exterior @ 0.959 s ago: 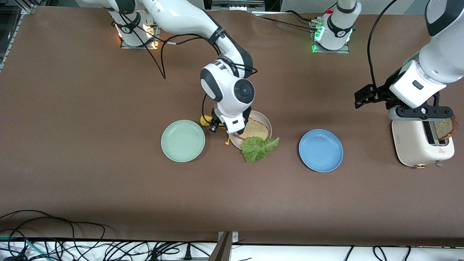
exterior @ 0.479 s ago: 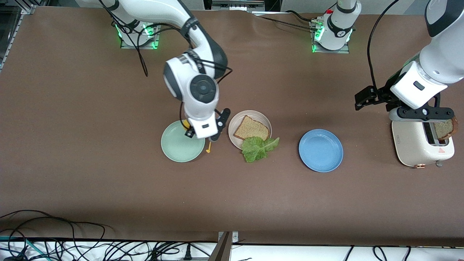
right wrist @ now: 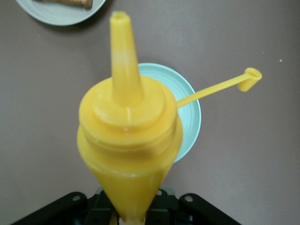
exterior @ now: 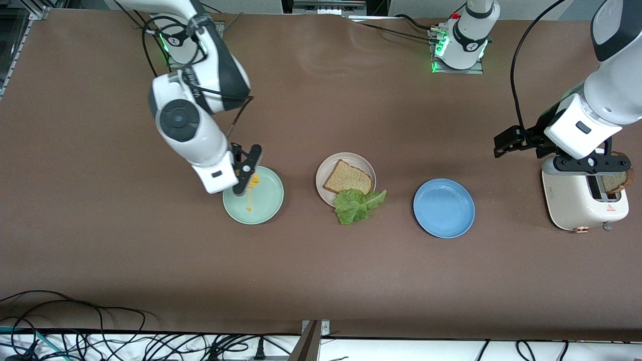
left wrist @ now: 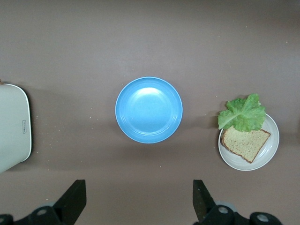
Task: Make sandwich on beige plate with both arms
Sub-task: 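Carry the yellow bottle back beside the light green plate, then lower the bottle to the table while the left gripper grasps toaster bread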
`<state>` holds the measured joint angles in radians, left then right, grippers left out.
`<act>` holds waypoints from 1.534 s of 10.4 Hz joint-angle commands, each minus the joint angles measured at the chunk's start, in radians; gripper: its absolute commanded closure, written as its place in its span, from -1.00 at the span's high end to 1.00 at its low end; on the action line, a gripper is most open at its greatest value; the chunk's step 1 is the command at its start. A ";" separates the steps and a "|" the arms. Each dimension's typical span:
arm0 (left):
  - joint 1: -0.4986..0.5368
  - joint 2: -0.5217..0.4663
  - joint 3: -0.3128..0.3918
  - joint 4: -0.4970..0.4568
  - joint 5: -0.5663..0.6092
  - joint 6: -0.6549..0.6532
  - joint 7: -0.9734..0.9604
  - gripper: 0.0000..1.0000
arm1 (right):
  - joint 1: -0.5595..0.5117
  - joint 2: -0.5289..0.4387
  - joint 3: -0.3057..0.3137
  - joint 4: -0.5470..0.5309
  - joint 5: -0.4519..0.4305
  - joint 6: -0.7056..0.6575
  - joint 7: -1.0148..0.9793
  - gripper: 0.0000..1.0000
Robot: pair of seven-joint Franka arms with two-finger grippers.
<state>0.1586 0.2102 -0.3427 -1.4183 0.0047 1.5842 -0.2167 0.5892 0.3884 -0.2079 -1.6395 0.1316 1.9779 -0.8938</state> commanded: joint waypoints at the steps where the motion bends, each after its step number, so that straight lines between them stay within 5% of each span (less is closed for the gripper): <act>1: 0.004 0.015 -0.001 0.002 -0.003 0.002 -0.012 1.00 | -0.119 -0.129 0.028 -0.188 0.113 0.091 -0.217 -1.00; 6: 0.073 0.021 0.008 -0.004 0.014 -0.088 0.000 1.00 | -0.316 -0.126 0.028 -0.316 0.365 0.198 -0.746 -1.00; 9: 0.172 0.026 0.008 -0.004 0.151 -0.095 0.036 1.00 | -0.382 -0.062 0.028 -0.372 0.613 0.242 -1.075 -1.00; 12: 0.265 0.055 0.008 -0.005 0.163 -0.035 0.108 1.00 | -0.385 0.026 0.028 -0.371 0.845 0.228 -1.302 -1.00; 16: 0.393 0.119 0.008 -0.027 0.199 0.081 0.186 1.00 | -0.402 0.073 0.028 -0.370 0.878 0.228 -1.404 -1.00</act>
<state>0.5246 0.3098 -0.3224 -1.4298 0.1542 1.6207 -0.0561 0.2091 0.4648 -0.1960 -2.0126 0.9731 2.2099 -2.2551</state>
